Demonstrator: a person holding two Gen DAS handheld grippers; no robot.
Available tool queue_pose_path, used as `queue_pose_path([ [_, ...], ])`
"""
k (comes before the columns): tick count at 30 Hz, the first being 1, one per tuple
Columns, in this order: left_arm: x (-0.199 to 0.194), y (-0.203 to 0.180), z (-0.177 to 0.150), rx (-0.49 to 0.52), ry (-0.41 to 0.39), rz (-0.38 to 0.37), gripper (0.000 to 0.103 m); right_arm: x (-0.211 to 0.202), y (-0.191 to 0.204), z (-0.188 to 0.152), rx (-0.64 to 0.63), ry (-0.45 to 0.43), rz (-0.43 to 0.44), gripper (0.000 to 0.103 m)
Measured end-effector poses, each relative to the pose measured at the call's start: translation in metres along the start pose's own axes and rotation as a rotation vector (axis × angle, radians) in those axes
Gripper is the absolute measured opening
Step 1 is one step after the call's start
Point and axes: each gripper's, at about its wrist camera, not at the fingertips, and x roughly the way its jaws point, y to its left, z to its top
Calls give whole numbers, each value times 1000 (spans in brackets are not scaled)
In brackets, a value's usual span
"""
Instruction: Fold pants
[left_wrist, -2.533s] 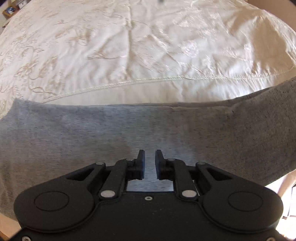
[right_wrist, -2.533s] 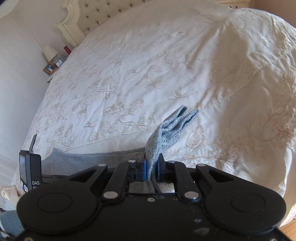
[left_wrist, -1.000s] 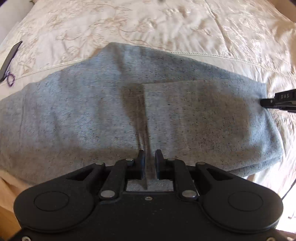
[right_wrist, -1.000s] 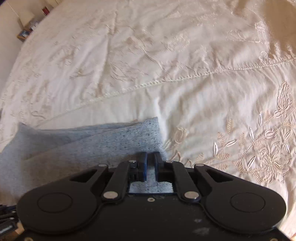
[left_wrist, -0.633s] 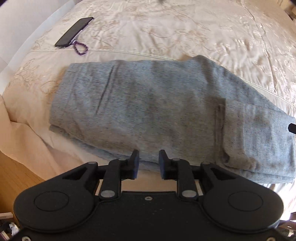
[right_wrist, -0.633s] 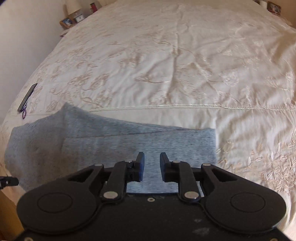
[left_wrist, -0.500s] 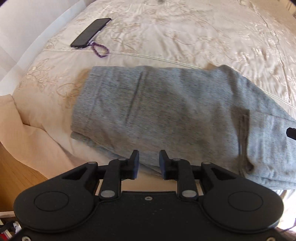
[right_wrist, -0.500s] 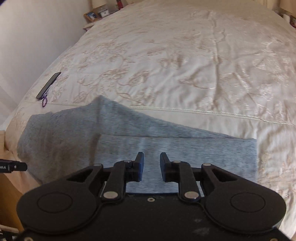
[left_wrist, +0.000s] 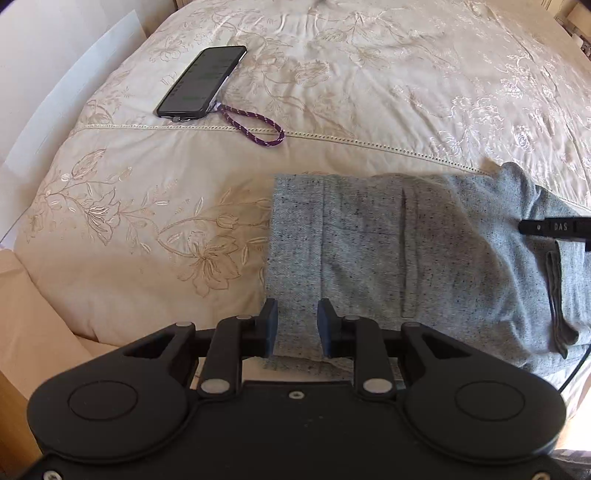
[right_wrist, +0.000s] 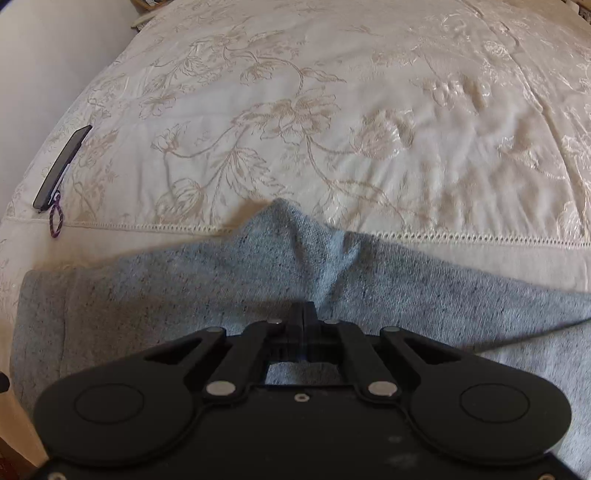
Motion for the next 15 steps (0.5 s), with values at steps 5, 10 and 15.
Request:
queue_pose_path([
  [5, 15, 16, 2, 6, 8, -66, 34, -19, 25, -58, -3, 30, -29, 2],
  [10, 35, 24, 5, -4, 24, -86, 63, -38, 41, -100, 16, 32, -52, 2],
  [15, 64, 29, 4, -37, 74, -149, 69, -43, 43, -112, 38, 19, -69, 3],
])
